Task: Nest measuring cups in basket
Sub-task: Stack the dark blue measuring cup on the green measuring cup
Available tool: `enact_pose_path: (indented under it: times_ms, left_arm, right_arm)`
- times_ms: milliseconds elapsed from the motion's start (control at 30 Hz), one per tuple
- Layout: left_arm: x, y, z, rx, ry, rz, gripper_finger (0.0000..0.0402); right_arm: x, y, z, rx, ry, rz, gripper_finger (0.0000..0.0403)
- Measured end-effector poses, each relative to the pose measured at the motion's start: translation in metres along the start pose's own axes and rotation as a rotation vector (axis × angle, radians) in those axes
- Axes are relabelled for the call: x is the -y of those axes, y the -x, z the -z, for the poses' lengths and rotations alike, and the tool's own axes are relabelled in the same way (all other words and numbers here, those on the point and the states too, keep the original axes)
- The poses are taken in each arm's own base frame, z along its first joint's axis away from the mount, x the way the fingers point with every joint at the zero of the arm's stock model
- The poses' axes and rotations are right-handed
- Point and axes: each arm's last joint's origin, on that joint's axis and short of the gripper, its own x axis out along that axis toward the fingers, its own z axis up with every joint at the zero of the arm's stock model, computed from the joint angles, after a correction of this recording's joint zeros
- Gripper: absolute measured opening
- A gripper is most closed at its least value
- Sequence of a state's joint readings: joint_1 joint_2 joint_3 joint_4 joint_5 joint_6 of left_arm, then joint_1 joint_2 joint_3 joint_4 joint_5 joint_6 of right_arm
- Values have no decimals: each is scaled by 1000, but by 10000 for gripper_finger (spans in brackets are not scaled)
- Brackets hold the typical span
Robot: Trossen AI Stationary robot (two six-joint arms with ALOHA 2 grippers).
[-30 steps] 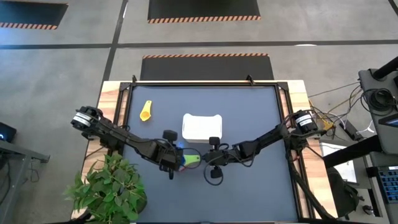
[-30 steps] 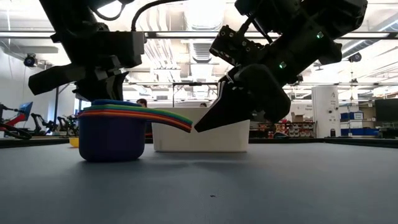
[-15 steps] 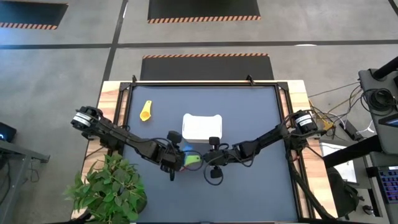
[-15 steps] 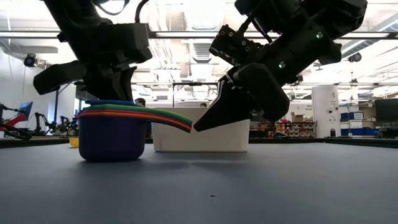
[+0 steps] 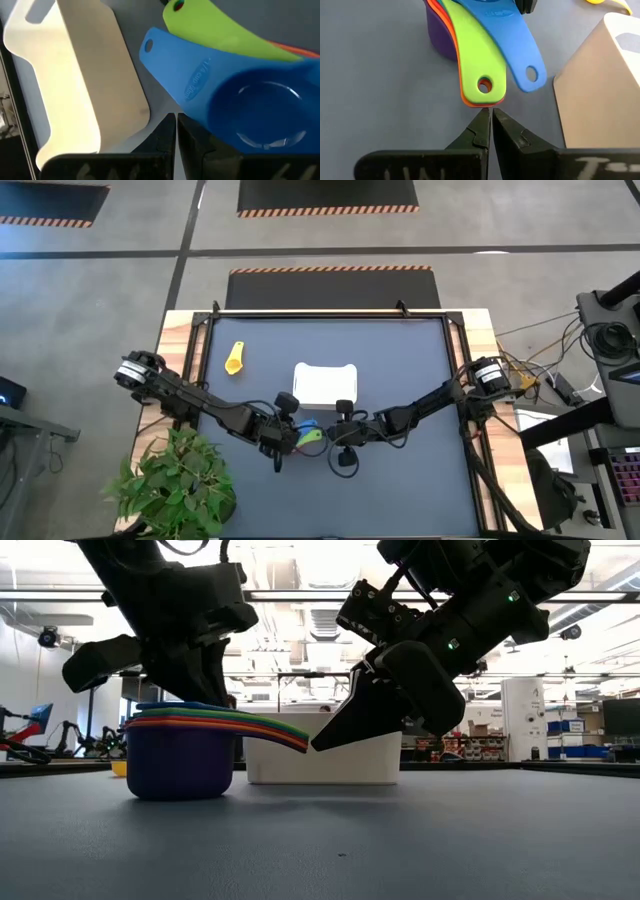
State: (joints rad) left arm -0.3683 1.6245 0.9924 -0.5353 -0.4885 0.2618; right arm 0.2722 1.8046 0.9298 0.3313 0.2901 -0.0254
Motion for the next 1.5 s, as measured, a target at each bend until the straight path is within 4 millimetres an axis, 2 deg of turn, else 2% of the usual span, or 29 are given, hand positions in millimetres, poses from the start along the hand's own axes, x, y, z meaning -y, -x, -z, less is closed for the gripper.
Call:
enact_pose_path:
  times_ms: [567,1067,1500]
  left_arm:
    - [-7,8,-6,85,-14,-31,0]
    - [-23,-2,-3,59,202,-93,0]
    - [-23,-2,-5,90,305,-67,0]
  right_arm:
    - [0,0,0,0,0,2,9]
    - [0,0,0,-3,2,3,9]
    - [0,0,0,-4,5,3,9]
